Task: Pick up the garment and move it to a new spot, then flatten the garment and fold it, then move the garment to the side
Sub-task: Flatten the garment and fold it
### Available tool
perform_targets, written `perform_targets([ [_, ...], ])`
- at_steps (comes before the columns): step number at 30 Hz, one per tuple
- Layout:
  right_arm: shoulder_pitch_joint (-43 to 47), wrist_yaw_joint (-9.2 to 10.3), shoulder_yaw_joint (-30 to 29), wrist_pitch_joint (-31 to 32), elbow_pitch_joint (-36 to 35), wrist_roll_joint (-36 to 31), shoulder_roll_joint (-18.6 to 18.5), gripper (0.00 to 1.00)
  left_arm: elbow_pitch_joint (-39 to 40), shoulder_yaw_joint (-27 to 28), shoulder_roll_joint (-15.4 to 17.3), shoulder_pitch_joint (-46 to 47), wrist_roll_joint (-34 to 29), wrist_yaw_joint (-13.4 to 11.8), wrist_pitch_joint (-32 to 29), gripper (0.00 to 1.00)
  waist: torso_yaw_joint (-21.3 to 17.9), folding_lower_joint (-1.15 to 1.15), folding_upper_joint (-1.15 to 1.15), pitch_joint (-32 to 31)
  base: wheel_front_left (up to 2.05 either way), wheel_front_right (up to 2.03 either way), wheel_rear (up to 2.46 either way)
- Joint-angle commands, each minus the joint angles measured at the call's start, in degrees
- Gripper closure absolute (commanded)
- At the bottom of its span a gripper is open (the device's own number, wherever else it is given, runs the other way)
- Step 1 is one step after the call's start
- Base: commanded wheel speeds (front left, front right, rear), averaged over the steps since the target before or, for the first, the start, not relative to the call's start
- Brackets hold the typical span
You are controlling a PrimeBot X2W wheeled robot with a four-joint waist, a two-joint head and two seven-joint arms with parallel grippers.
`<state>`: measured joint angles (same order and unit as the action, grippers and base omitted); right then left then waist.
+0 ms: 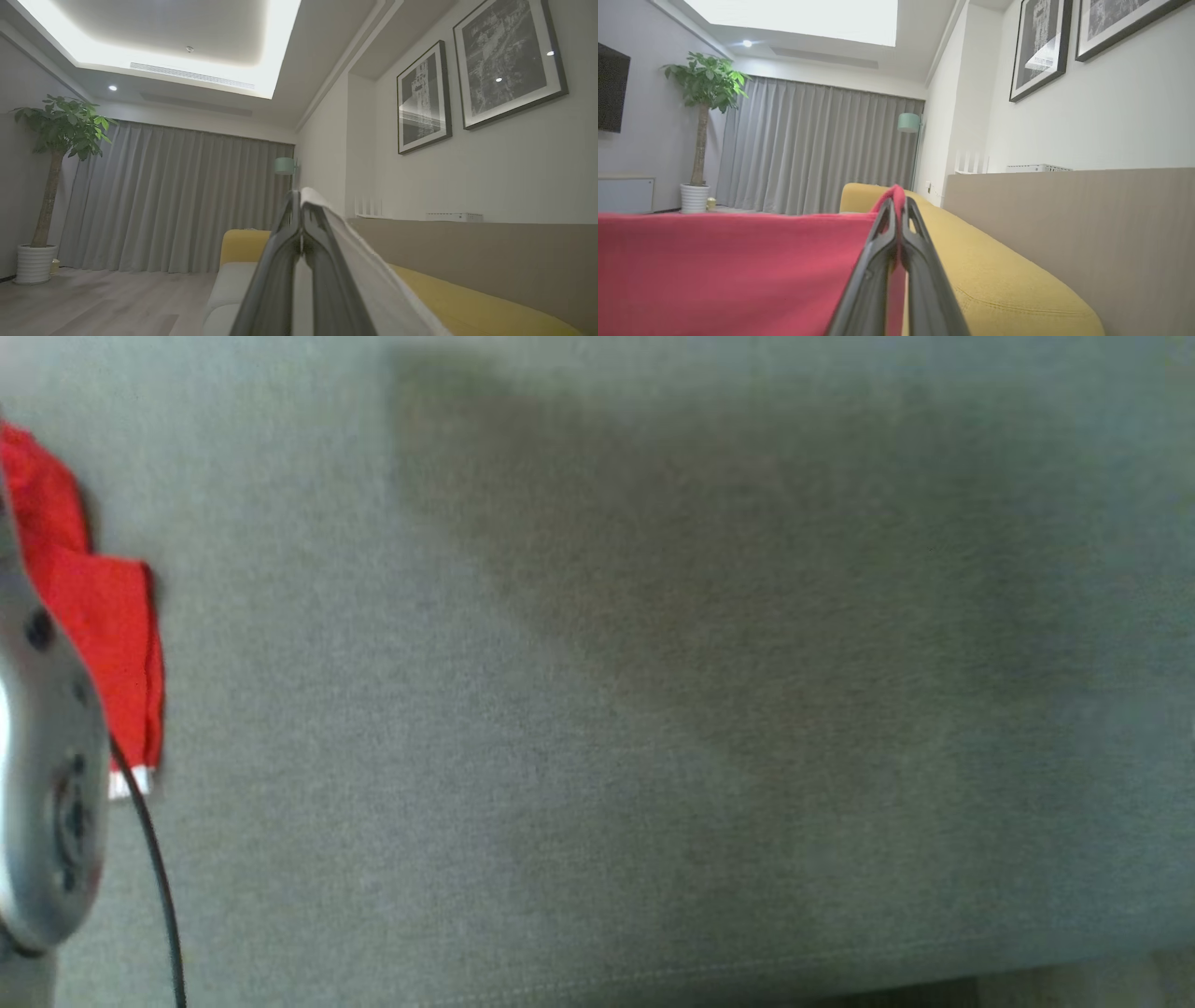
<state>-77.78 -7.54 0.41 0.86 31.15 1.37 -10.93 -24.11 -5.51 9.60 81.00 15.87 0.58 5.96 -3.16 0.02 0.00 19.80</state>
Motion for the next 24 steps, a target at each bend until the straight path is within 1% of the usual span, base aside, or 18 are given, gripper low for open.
perform_targets([
  [1,-3.1,0.05,-0.8,-2.7,1.3,-0.7,1.4,1.00,-0.8,1.0,1.9,2.9,0.1,0.4,1.6,1.00,1.4,-0.02,0.00,4.3,0.00,0.00,0.00],
  [4,-5.2,0.05,-2.3,-7.6,7.6,-2.5,1.5,1.00,-5.8,0.3,1.4,4.4,0.2,1.5,4.3,1.00,2.3,-0.02,0.00,5.4,0.00,0.00,0.00],
  [6,-5.2,0.05,-3.5,-9.7,11.4,-3.2,1.7,1.00,-9.0,-0.5,1.1,3.9,0.2,2.4,5.1,1.00,2.8,-0.02,0.00,5.9,0.00,0.00,0.00],
  [10,-2.8,0.05,-4.4,-12.0,19.0,-2.7,2.2,1.00,-14.0,-1.9,0.9,0.9,-0.2,3.4,6.8,1.00,3.5,-0.02,0.00,6.7,0.00,0.00,0.00],
  [12,-0.9,0.05,-3.7,-12.5,22.8,-1.7,2.3,1.00,-15.8,-2.3,0.7,-1.4,-0.2,3.7,7.7,1.00,3.8,-0.02,0.00,6.6,0.00,0.00,0.00],
  [15,2.8,0.05,-0.6,-12.9,28.0,-0.2,2.1,1.00,-18.0,-3.3,0.4,-5.8,-0.4,4.4,8.5,1.00,4.2,-0.02,0.00,5.7,0.00,0.00,0.00],
  [19,7.3,0.05,3.1,-12.7,33.4,2.8,0.6,1.00,-19.1,-4.8,0.9,-12.5,-1.4,5.2,8.9,1.00,4.6,-0.02,0.00,3.4,0.00,0.00,0.00],
  [24,13.7,0.05,9.2,-12.1,37.4,5.7,-0.7,1.00,-17.9,-10.2,3.7,-23.0,-4.4,6.4,9.0,1.00,4.6,-0.02,0.00,-1.4,0.00,0.00,0.00],
])
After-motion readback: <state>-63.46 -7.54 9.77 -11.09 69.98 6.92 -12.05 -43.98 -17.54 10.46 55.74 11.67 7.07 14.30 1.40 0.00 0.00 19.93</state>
